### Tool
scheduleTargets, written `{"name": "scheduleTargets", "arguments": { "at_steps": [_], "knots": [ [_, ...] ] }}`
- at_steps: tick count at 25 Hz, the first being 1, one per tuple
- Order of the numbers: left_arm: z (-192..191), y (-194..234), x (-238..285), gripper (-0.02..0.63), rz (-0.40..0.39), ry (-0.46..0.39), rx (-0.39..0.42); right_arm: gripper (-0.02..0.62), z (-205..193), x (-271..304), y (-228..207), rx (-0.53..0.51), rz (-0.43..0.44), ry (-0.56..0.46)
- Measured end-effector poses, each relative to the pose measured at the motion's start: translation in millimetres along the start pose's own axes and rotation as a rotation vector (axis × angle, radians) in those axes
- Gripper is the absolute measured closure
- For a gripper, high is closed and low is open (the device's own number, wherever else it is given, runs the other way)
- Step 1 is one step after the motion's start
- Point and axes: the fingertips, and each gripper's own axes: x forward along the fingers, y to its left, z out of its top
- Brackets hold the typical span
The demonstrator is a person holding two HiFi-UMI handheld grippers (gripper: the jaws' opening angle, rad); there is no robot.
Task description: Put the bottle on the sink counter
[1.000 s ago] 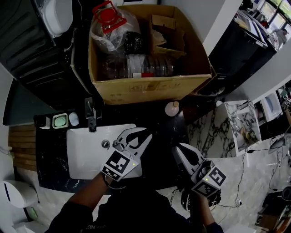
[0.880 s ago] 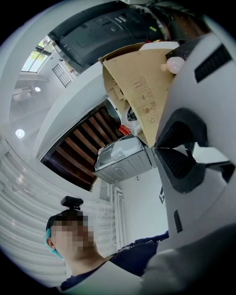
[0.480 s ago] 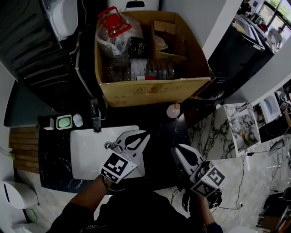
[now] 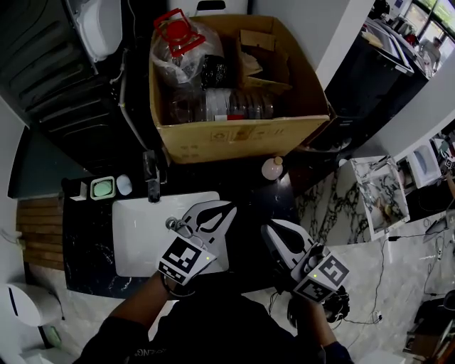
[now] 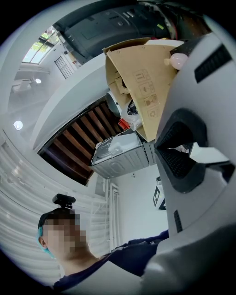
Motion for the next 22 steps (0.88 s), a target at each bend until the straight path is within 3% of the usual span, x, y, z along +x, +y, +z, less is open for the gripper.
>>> {"name": "scheduleTargets", "arguments": {
  "at_steps": [22],
  "knots": [
    [11,-3,-1,0.598,0.021,-0.011,-0.002,0.569,11,-5,-6,-0.029,-0.033,-0.030]
  ]
}}
